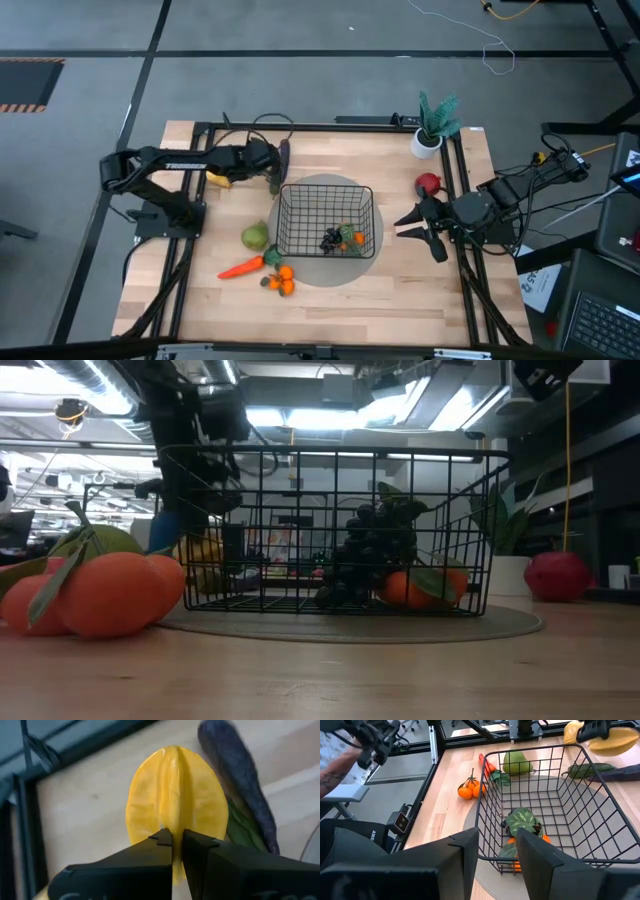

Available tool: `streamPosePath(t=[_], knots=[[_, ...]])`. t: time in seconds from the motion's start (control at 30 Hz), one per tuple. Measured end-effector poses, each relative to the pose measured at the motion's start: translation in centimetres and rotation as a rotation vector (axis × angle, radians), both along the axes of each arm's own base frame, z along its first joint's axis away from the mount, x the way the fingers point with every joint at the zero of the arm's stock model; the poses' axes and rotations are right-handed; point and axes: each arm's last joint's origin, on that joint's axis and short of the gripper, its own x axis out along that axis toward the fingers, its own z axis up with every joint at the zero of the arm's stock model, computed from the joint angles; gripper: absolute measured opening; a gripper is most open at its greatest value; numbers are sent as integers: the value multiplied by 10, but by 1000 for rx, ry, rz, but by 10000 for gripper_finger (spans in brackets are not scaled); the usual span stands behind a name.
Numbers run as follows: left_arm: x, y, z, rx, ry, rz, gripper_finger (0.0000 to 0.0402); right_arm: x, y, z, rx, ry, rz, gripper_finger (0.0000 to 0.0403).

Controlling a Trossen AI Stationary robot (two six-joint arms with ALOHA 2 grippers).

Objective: Build produce basket
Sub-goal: Put the yellow starfruit into the black wire basket

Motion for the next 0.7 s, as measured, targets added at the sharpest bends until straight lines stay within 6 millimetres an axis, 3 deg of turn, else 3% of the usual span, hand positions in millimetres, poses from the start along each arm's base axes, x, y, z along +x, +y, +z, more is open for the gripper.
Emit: streamPosePath(t=[0.2,0.7], knots=[[-4,-5,27,65,-140,-34,2,0,0,0,-1,-1,1,124],[15,-24,89,306,-493,-520,0,1,0,0,-1,-2,0,124]])
